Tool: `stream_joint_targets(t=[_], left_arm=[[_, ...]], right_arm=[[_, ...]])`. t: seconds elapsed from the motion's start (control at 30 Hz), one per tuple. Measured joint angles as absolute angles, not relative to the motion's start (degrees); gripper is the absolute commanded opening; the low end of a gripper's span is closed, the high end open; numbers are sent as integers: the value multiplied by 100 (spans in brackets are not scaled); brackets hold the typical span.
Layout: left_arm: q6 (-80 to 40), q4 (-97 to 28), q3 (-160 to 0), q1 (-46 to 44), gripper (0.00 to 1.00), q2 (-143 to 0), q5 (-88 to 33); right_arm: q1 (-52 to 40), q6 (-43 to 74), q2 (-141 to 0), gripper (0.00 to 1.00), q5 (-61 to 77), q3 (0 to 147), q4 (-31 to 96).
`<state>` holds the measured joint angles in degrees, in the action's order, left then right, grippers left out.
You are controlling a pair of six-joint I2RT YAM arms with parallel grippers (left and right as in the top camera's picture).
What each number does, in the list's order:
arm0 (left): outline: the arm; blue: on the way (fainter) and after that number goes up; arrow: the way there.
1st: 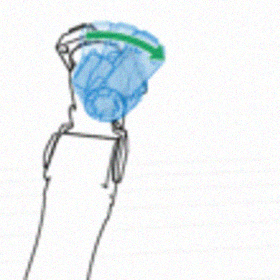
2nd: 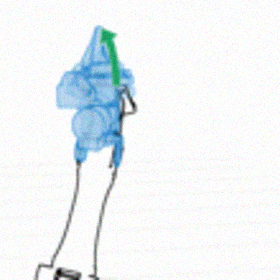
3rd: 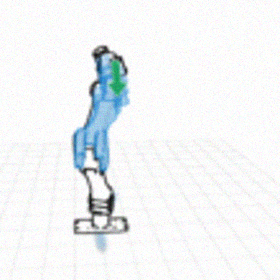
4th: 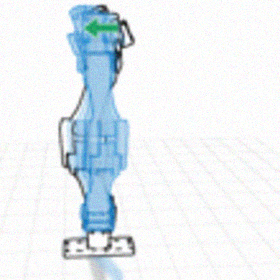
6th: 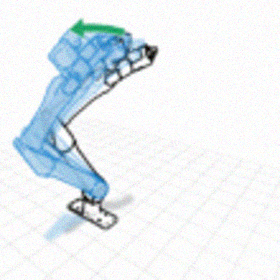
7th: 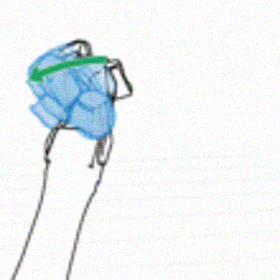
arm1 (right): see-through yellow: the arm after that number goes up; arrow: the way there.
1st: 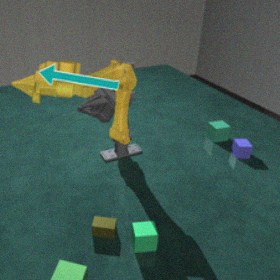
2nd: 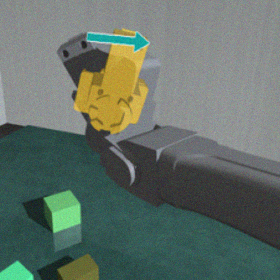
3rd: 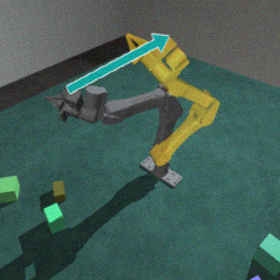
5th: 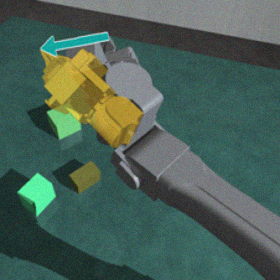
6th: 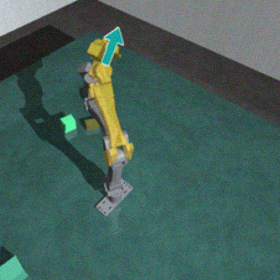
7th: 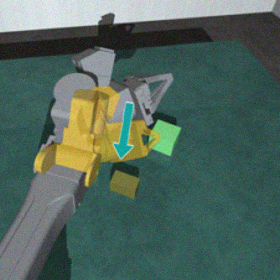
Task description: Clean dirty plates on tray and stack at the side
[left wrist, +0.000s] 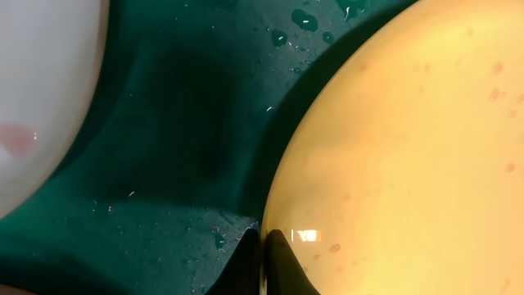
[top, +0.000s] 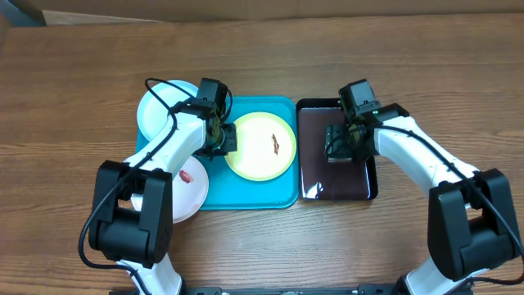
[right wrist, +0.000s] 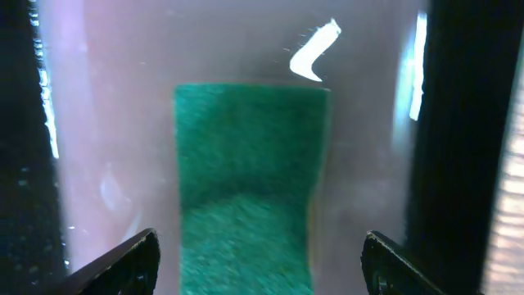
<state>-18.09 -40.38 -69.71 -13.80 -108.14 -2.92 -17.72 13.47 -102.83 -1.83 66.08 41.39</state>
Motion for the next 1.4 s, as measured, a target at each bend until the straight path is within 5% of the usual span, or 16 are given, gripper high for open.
stream_joint_targets(t=[1.1, 1.37, 1.4], left_arm=[[-1809, -4042, -6971, -1380, 4, -10814, -292], [-1809, -4042, -6971, -1380, 4, -10814, -292], [-1809, -4045, -6971, -1380, 4, -10814, -292]], right_arm=[[-1922, 1347, -10283, 59, -447, 6029, 3216], [-1922, 1339, -10283, 28, -451, 6029, 3192], [-1922, 1350, -10283, 17, -451, 6029, 3197]])
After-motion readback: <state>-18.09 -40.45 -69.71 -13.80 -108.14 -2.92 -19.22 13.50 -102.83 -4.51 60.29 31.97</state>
